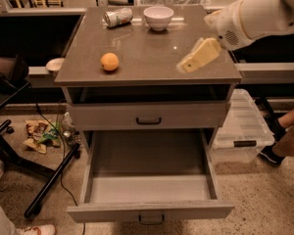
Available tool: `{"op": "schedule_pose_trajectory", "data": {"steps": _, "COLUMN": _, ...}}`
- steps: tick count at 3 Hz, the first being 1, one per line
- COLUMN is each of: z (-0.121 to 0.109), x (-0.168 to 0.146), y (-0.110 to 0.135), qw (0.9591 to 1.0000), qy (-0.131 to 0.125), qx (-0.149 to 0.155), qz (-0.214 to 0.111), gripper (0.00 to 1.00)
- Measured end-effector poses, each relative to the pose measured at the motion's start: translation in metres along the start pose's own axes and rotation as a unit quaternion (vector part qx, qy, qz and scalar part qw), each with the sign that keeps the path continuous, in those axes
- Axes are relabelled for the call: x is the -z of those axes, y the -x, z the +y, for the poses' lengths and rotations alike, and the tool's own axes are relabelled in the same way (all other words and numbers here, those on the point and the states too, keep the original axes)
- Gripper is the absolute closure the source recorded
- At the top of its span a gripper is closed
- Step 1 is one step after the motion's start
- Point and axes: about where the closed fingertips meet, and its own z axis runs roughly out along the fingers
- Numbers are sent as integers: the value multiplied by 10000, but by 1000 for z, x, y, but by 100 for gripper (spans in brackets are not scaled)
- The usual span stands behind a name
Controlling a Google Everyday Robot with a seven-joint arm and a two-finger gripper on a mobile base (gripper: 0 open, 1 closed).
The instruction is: Place orange into middle drawer
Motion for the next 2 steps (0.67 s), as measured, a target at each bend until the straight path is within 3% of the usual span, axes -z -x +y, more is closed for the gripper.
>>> {"op": "schedule_pose_trajectory", "data": {"steps": 1, "z": -1, "x": -46, "y": 27, "qw": 9974, "qy": 260, "qx": -168, "qz": -646, "gripper": 0}}
{"op": "schedule_pose_trajectory", "data": {"steps": 2, "z": 13, "x": -101, "y": 54, "qw": 9913, "qy": 606, "qx": -310, "qz": -1127, "gripper": 0}}
